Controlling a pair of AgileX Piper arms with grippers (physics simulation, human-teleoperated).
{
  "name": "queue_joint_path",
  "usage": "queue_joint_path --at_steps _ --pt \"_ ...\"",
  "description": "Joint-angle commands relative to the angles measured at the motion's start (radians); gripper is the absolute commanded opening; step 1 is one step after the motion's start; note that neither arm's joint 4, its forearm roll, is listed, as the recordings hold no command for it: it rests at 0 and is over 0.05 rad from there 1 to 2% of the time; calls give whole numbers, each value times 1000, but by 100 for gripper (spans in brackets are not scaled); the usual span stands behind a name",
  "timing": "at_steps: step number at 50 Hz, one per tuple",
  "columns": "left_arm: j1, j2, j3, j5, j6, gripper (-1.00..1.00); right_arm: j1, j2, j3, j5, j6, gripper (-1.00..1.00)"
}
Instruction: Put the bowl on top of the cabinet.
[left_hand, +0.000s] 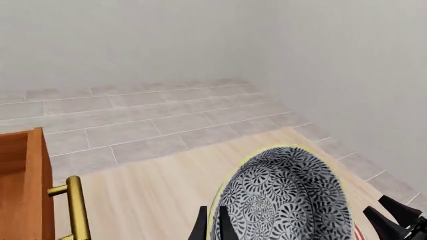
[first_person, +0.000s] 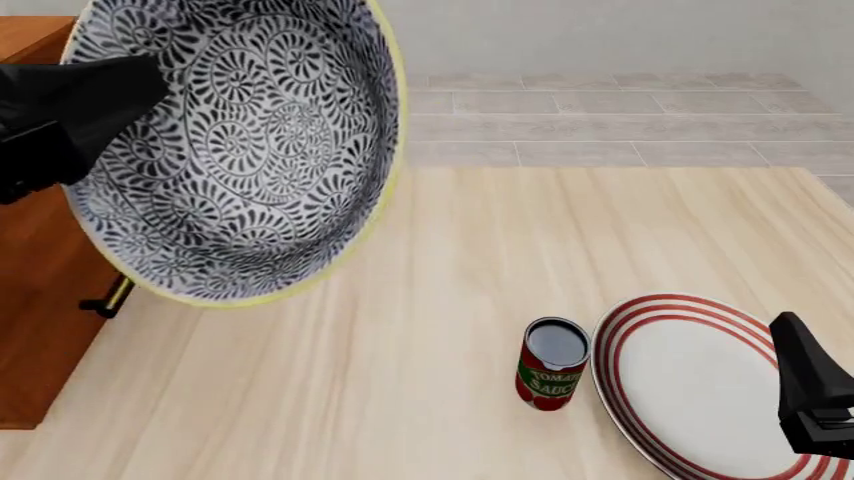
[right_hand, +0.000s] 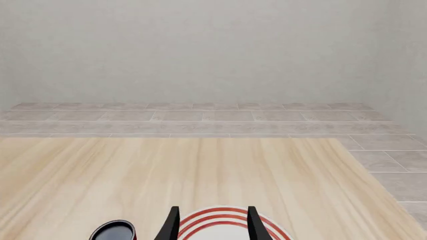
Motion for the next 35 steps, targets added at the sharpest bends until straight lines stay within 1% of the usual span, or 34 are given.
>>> queue_joint_path --at_steps 1,5,7,13,18,26,31,35 --pt "30 -24 -44 28 -12 -100 0 0 0 0 0 100" --pt "47 -32 -58 37 -19 -100 0 0 0 0 0 100" --pt "47 -34 -59 40 -43 -100 0 0 0 0 0 100" --pt "59 -38 -65 47 -55 -100 0 0 0 0 0 100" --pt "72 -42 -90 61 -65 -100 0 0 0 0 0 100" --pt "122 -31 -100 48 -85 -100 0 0 0 0 0 100" --pt "158 -23 -131 55 -89 -100 0 0 0 0 0 100" --pt "162 -24 -144 61 -92 -100 0 0 0 0 0 100"
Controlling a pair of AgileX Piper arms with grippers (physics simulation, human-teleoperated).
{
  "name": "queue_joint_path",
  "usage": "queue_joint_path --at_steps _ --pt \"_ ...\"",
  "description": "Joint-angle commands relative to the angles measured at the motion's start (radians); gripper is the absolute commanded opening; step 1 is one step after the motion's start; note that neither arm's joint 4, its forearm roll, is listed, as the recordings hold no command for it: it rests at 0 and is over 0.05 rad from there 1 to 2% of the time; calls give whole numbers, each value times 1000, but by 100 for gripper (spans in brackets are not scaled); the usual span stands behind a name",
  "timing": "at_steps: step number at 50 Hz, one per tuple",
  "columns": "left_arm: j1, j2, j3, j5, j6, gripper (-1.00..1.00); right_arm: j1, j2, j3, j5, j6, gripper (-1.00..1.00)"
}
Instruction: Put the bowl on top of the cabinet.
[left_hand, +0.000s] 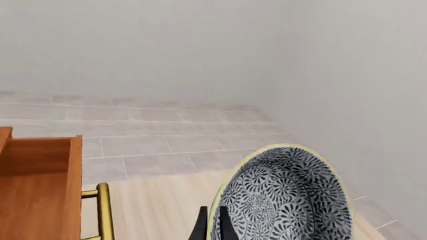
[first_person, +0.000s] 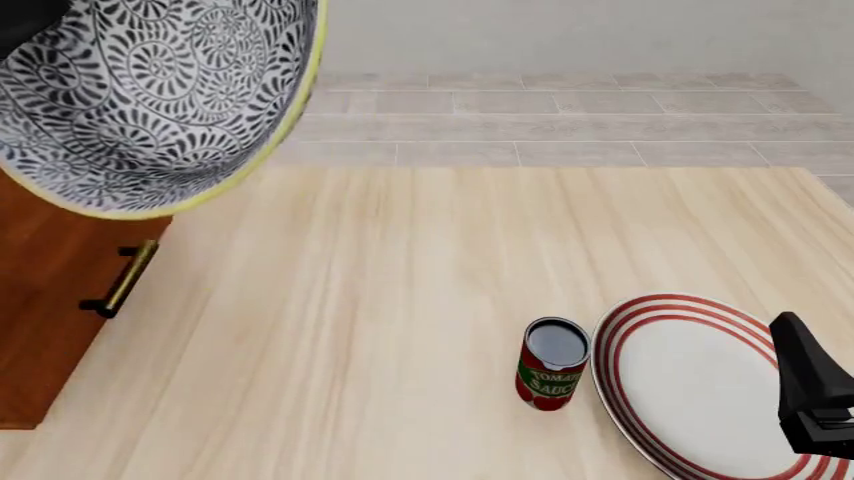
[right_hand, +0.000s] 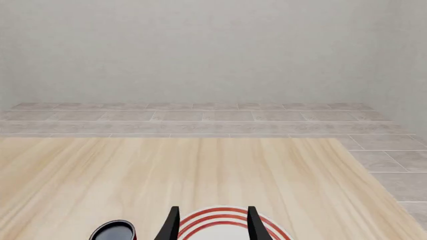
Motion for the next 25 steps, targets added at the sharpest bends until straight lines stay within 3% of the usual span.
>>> queue_joint_path --at_steps 1,13,25 --pt "42 5 -49 10 -13 -100 0 0 0 0 0 100" --pt "144 20 -93 9 -67 -100 0 0 0 0 0 100" --pt "184 26 -135 22 -110 -100 0 0 0 0 0 100"
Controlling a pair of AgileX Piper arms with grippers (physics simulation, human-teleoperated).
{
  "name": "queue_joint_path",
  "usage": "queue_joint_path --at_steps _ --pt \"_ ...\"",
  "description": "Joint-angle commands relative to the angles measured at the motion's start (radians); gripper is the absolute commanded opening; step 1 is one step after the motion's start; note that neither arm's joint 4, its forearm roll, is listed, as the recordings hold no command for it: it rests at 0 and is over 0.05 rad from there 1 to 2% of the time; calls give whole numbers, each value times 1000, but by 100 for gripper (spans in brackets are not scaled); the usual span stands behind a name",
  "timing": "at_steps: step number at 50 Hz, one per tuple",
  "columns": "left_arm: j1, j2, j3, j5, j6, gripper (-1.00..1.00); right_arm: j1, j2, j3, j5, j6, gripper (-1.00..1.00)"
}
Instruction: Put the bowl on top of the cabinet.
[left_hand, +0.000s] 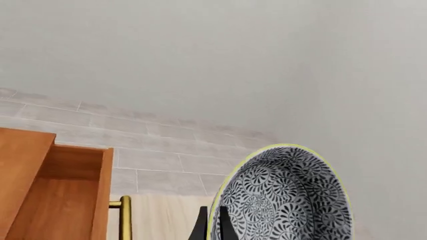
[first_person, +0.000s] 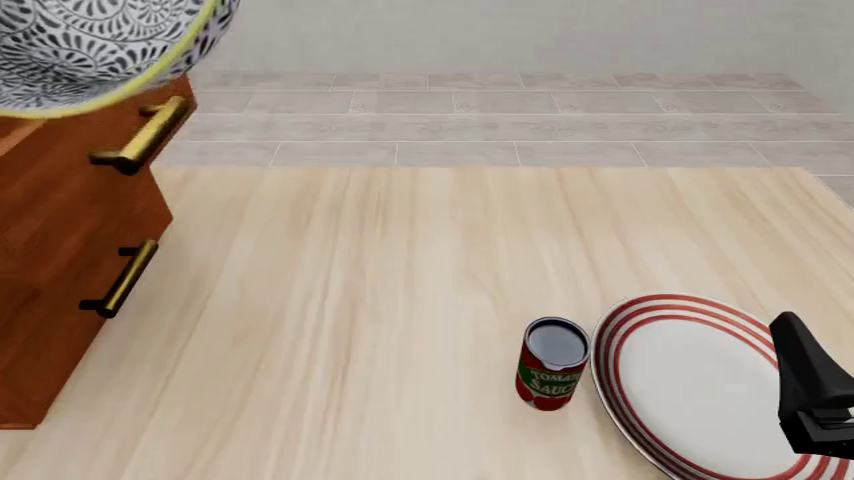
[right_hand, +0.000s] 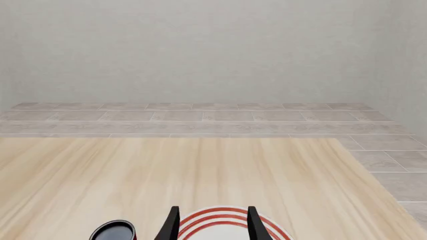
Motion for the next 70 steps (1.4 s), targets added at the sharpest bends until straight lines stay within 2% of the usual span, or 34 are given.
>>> queue_joint_path --at_steps 1,7,14,24,25,32,33,34,39,51,61,70 --pt "50 3 -44 8 -29 -100 0 0 0 0 0 100" --pt "70 4 -50 8 -46 -100 0 0 0 0 0 100" --pt "147 10 -57 -1 -83 -100 0 0 0 0 0 100" --pt "169 -15 -57 -17 -121 -100 0 0 0 0 0 100" --pt "208 -3 -65 -10 -118 -100 0 0 0 0 0 100" --pt "198 -1 -72 -4 -133 -100 0 0 0 0 0 100" --pt "243 8 -76 -2 -144 -100 0 0 0 0 0 100" --pt "226 9 -79 -2 -145 -100 0 0 0 0 0 100" --pt "281 9 -78 -7 -170 -100 0 0 0 0 0 100" --pt "312 6 -89 5 -210 -100 0 0 0 0 0 100" --pt "392 11 -107 16 -252 -100 0 0 0 0 0 100" --pt "428 10 -123 20 -297 -100 0 0 0 0 0 100"
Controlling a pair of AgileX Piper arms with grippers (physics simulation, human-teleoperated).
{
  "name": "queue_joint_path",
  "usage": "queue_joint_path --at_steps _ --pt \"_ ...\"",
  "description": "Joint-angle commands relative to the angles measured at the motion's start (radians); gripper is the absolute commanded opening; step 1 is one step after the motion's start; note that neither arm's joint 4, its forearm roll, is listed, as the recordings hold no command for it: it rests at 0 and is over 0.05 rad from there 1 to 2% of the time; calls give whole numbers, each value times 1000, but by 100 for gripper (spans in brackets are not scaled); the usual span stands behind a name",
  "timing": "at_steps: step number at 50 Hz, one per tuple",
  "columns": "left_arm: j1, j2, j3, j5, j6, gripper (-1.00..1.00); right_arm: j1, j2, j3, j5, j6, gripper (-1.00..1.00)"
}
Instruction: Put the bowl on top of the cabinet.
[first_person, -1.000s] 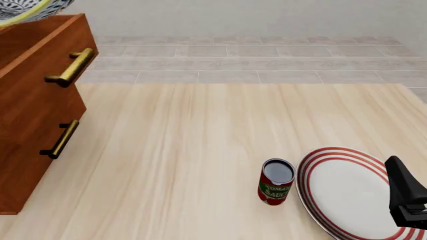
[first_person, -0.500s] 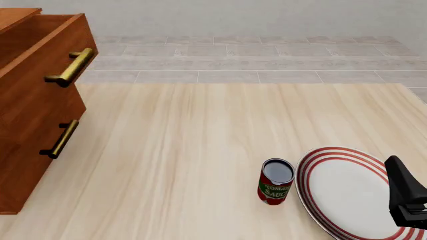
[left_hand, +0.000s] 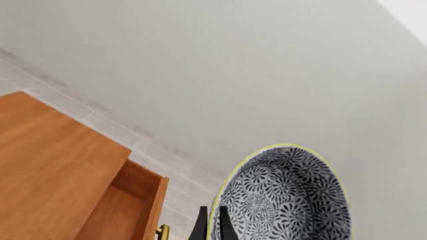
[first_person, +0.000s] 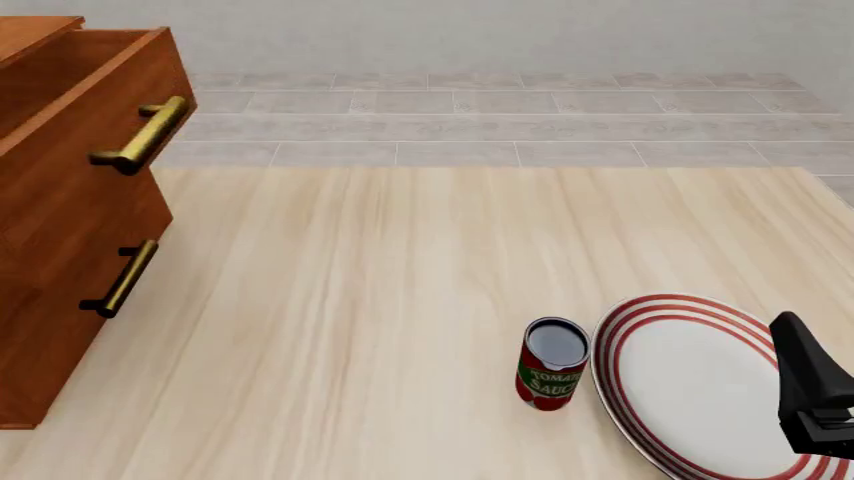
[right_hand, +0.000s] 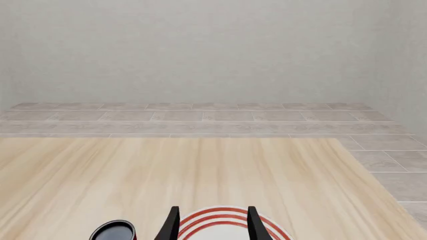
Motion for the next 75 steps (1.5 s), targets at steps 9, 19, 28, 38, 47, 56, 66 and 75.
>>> queue_joint_path --at_steps 9,19,28,38,47,56,66,75 --pt "123 34 -38 11 -79 -100 0 0 0 0 0 100" --pt "161 47 -55 22 -105 -100 0 0 0 0 0 100" --pt "193 57 -59 24 -136 -100 0 0 0 0 0 100" --pt "239 65 -71 31 -159 -100 0 0 0 0 0 100" --pt "285 77 -54 19 -194 -100 0 0 0 0 0 100" --pt "355 104 -43 11 -228 -100 0 0 0 0 0 100" --pt "394 118 -40 4 -246 -100 0 1 0 0 0 100" --pt "441 134 -44 -3 -264 -100 0 0 0 0 0 100"
